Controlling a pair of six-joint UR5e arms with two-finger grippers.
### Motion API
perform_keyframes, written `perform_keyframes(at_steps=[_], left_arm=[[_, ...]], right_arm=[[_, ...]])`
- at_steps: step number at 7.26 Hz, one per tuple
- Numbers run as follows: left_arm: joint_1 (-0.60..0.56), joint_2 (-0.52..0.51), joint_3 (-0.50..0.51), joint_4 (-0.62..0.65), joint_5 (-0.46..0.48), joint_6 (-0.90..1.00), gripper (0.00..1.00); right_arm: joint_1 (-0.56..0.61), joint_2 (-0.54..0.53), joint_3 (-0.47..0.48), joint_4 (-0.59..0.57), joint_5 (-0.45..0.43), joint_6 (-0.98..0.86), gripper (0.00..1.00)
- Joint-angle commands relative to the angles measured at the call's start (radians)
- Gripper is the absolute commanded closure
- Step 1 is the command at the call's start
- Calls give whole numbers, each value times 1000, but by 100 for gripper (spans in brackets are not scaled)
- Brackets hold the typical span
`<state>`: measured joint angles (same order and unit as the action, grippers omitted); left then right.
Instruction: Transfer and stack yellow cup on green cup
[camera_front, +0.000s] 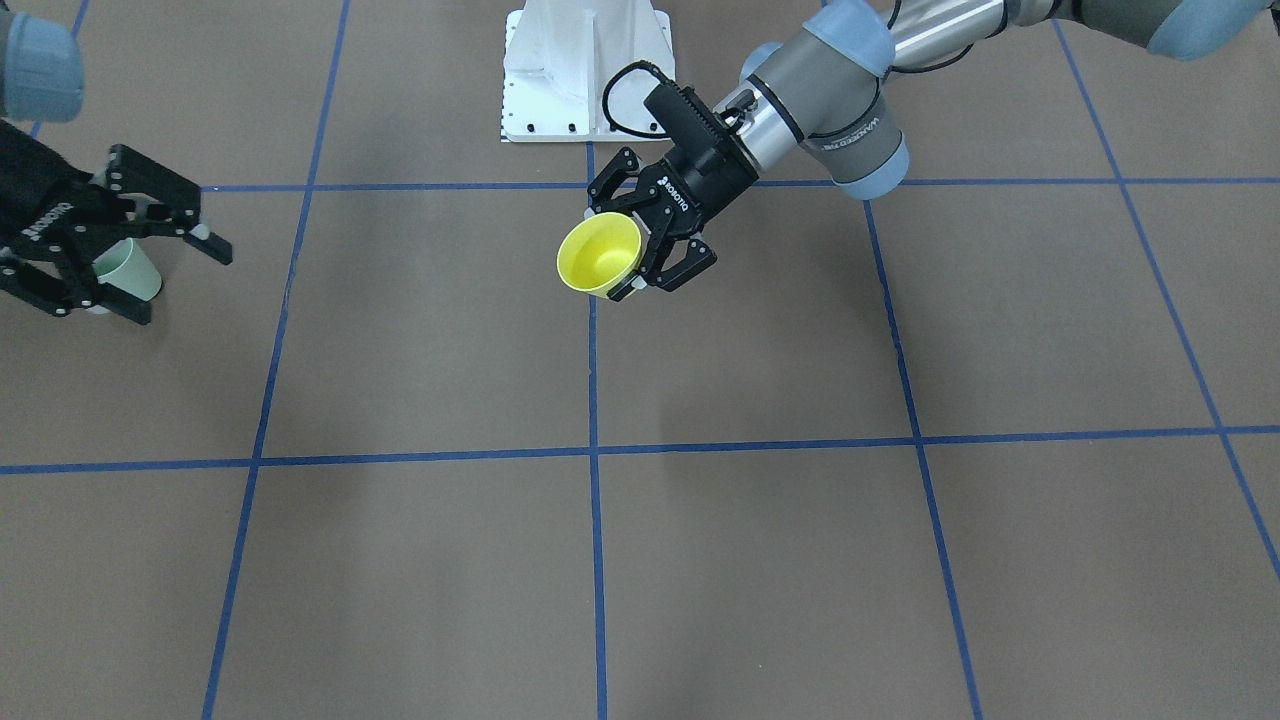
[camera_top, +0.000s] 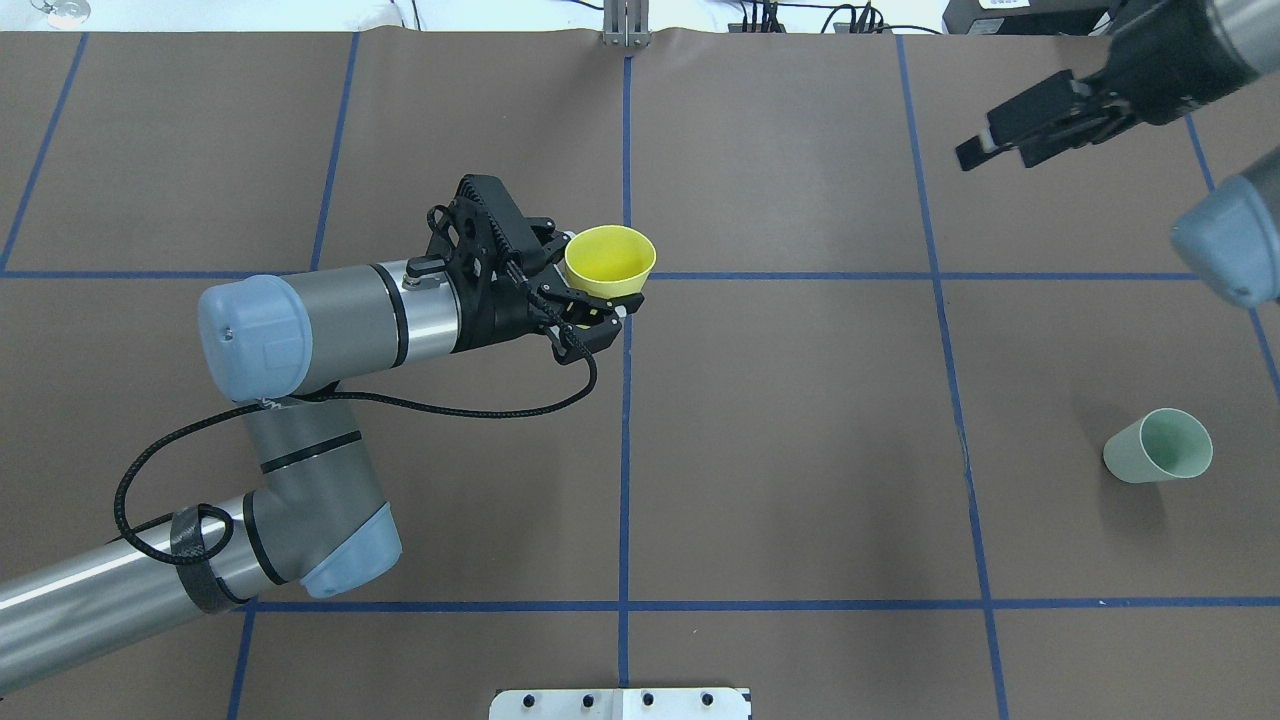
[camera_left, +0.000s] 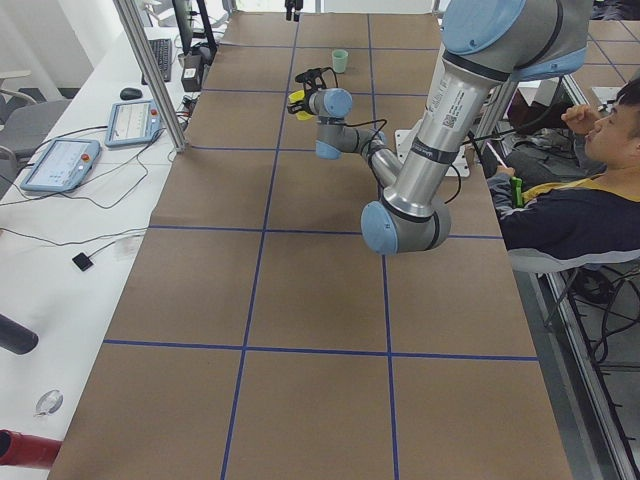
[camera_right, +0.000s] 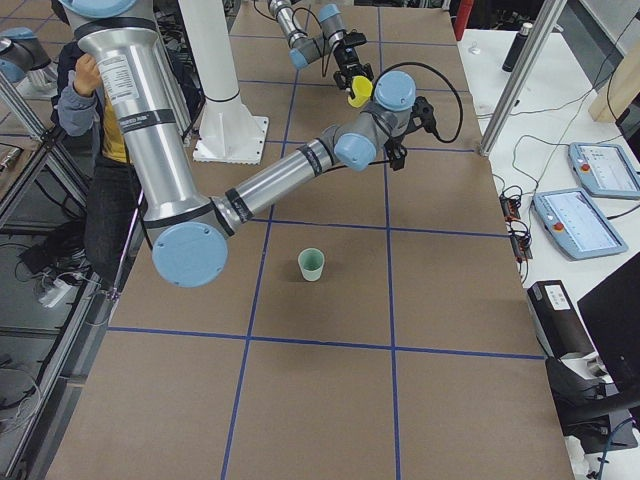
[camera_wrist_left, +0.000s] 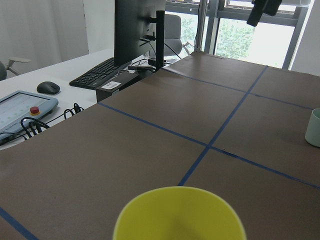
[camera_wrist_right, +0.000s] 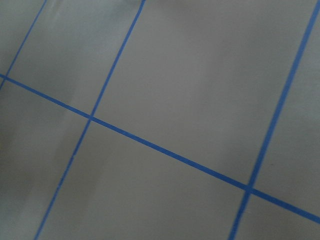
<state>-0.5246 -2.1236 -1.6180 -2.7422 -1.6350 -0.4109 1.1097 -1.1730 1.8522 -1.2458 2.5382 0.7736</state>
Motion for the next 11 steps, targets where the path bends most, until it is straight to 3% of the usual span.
perform_keyframes(at_steps=[1, 2, 3, 6, 11], left_arm=[[14, -4, 1, -19, 1, 3, 87], [15, -2, 1, -19, 1, 3, 85], [15, -4, 1, -19, 3, 36, 84], [40, 4, 4, -43, 43, 77, 82], [45, 4, 1, -51, 44, 77, 81]], right_arm=[[-173, 154, -8, -56, -132, 263, 1], [-212, 261, -8, -237, -180, 263, 1], [-249, 318, -7, -333, -223, 265, 1], [-301, 394, -77, -340, -233, 303, 0], [-358, 375, -108, -340, -283, 296, 1]])
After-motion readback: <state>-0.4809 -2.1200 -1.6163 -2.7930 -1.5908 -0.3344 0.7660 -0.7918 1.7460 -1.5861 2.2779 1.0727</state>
